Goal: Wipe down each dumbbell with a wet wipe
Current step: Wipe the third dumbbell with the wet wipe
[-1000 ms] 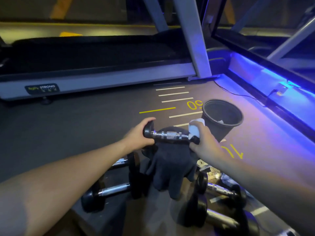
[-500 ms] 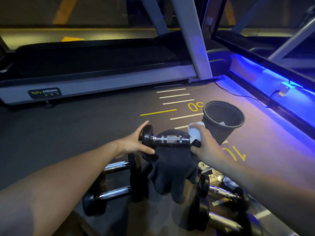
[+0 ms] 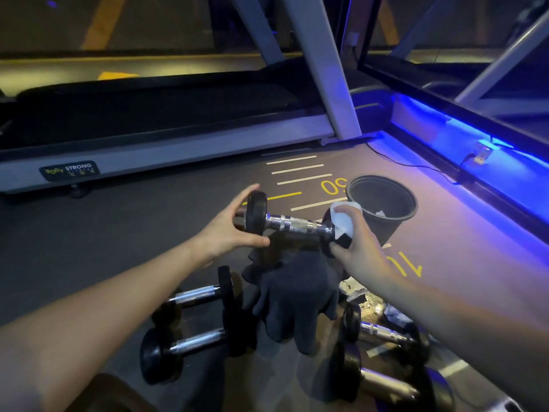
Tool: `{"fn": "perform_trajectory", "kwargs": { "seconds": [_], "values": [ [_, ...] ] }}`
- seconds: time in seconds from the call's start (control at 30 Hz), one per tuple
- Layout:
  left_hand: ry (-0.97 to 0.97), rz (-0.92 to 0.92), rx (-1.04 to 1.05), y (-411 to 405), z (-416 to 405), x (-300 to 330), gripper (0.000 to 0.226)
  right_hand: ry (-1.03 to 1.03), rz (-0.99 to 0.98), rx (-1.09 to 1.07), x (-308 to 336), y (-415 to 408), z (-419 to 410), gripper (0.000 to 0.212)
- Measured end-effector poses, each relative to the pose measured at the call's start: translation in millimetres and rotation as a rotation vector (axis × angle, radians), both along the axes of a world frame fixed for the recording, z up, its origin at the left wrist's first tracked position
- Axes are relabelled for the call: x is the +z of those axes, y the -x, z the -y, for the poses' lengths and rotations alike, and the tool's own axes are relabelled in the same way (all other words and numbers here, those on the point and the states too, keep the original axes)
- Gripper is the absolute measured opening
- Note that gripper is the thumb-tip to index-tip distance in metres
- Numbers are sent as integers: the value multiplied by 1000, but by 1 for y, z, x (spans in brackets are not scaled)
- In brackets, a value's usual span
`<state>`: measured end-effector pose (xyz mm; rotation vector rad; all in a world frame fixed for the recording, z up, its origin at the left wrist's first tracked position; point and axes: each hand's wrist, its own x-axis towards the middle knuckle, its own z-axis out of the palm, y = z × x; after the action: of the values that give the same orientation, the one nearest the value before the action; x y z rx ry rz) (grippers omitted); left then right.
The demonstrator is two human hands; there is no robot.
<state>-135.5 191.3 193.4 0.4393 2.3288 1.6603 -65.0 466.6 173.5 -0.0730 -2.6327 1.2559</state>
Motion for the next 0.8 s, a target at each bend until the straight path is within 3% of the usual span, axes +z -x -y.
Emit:
{"fn": "perform_trajectory", "kwargs": {
  "seconds": [0.2,0.5,0.63,0.8],
  "values": [
    [-29,-60,29,-5,0,16,96,-55,66,17,-12,-2,7,64],
    [-16,-40,12,-6,7,12,93,-329,-65,12,-2,5,10,60],
    [-10,-47,-1,-7,6,12,94,-231,-120,111,7,8,27,65],
    [-14,-52,-4,-9,7,11,94,-102,-80,207,14,13,49,85]
  ]
}}
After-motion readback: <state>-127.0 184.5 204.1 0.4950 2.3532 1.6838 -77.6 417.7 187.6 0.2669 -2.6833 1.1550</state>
